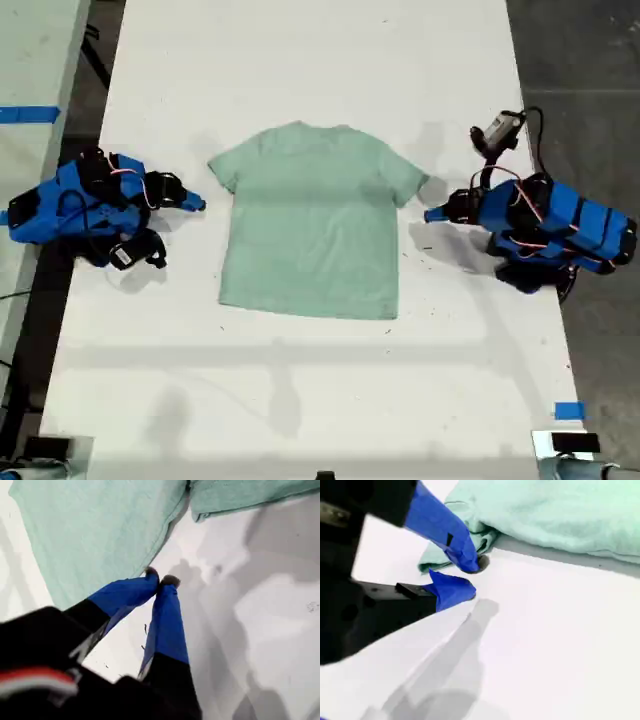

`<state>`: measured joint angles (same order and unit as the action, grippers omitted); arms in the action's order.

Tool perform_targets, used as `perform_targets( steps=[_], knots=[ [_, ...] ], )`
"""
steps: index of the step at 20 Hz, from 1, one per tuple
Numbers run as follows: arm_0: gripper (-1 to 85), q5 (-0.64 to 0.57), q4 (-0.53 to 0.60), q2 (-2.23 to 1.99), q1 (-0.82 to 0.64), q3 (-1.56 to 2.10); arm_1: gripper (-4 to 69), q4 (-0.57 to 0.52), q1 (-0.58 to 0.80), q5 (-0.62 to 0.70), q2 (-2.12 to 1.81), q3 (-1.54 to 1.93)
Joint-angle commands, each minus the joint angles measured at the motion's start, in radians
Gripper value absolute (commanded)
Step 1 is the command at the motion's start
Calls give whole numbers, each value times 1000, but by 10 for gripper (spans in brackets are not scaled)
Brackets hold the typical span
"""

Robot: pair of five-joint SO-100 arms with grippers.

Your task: Fold tshirt

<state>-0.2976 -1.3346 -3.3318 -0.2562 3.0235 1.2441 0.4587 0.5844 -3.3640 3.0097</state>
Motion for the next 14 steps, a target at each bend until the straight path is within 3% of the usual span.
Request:
perform_targets(
  steps=[1,9,14],
  knots=[
    [1,302,-43,2,149,-5,-18,-6,-149,-390,-5,-11],
    [1,308,-40,2,146,-6,-18,-6,-152,-436,-5,-11],
    [1,387,-3,14,140,-18,-17,0,-218,-537,-5,-38]
  ],
)
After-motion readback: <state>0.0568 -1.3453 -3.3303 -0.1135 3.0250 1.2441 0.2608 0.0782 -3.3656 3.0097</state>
